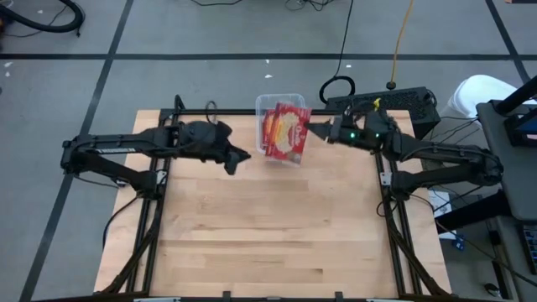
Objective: Sort popcorn bags into baskets
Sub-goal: Put the red popcorn bag into the transparent container, then return to Home Position
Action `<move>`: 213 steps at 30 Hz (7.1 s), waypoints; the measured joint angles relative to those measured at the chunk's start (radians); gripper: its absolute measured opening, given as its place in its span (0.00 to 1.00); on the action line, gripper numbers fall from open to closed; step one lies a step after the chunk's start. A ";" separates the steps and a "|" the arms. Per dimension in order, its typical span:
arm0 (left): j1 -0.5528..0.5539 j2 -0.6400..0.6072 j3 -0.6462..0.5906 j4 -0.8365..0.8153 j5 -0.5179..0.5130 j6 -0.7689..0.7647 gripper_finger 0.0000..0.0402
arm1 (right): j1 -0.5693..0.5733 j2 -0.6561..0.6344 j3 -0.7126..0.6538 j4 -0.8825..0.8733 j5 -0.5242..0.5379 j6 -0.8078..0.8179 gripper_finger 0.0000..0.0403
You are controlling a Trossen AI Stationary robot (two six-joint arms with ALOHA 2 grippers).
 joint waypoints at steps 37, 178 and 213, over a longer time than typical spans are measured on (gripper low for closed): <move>0.430 -0.167 0.002 -0.156 0.332 0.450 0.29 | -0.442 0.433 0.488 -0.108 -0.512 -0.024 0.00; -0.150 -0.167 -0.250 0.213 -0.093 0.498 0.01 | -0.003 -0.367 -0.313 -0.204 -0.247 -1.192 0.00; -0.180 -0.280 -0.722 0.608 -0.189 0.533 0.01 | 0.010 -0.614 -0.790 0.250 -0.127 -1.196 0.00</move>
